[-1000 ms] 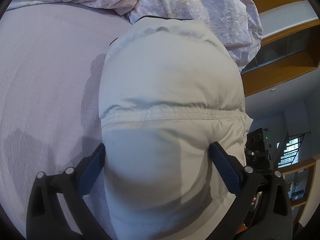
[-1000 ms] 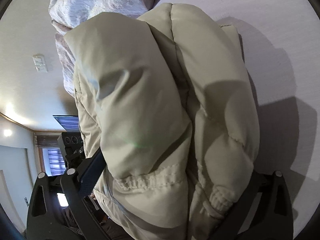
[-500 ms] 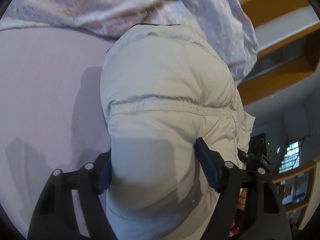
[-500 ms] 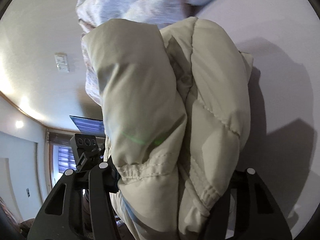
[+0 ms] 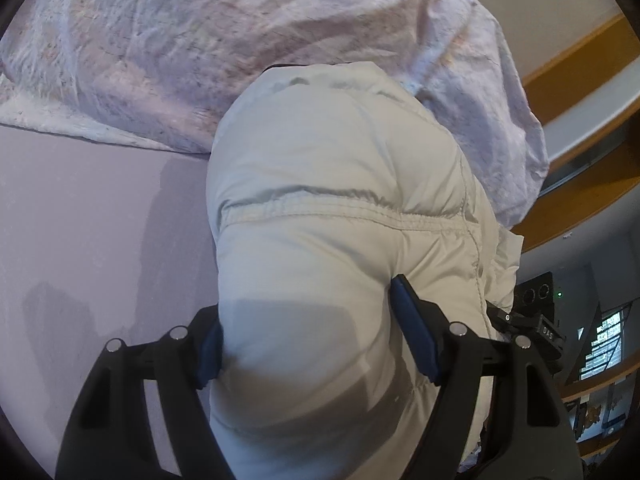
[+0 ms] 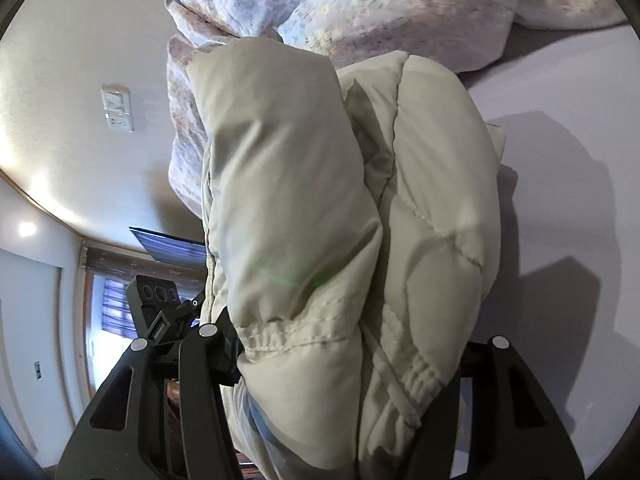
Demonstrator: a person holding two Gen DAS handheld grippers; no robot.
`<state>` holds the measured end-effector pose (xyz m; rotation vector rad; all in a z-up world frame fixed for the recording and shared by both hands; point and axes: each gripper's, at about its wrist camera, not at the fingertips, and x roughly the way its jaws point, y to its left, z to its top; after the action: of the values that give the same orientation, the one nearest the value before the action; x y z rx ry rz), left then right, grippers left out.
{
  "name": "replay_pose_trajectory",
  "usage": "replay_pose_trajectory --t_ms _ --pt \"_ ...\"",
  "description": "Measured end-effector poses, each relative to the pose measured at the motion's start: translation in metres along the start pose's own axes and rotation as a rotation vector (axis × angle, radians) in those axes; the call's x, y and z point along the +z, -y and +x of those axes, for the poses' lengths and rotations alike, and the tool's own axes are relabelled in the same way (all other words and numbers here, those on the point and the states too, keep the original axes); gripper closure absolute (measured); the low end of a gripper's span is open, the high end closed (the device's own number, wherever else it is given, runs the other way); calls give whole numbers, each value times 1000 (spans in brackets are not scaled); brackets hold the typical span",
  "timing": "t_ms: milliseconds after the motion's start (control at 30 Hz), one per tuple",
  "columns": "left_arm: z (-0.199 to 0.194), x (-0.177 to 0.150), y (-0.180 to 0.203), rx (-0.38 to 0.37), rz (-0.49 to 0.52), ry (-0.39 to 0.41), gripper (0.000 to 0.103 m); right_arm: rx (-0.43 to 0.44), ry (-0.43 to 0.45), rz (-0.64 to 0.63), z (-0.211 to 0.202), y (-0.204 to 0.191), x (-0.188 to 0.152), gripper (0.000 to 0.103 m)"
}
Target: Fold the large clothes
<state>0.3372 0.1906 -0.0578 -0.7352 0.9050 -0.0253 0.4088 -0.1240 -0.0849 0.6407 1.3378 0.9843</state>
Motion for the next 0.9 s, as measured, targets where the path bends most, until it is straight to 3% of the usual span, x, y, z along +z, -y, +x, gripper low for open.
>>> replay_pose_trajectory --t_ms 133,167,233,300,433,533,633,700,733,833,900 --pt "12 3 -11 44 -2 -2 29 -126 -2 22 7 -2 -14 46" --pt "17 2 -11 67 12 -2 28 -189 -2 35 12 -2 -18 43" --pt "21 1 -7 106 55 17 25 -271 24 41 11 -3 -26 26" --pt "19 0 3 156 109 39 22 -337 51 17 5 -10 -34 20" --pt "5 -1 15 255 214 77 17 -434 91 -59 -18 -34 -55 18" --pt "-14 -3 19 298 245 124 15 -516 170 -104 -43 -52 -61 13" --pt "-28 -5 21 302 244 162 13 -577 318 -143 -73 -66 -73 13" --pt "-32 -7 27 292 245 176 13 -580 382 -208 -82 -76 -78 17" --pt "-31 -8 30 290 251 175 12 -576 379 -251 -82 -80 -79 28" --pt "-22 -13 42 304 290 158 12 -611 310 -377 -59 -96 -84 49" --pt "-12 -17 49 311 309 136 12 -623 292 -401 -45 -99 -85 54"
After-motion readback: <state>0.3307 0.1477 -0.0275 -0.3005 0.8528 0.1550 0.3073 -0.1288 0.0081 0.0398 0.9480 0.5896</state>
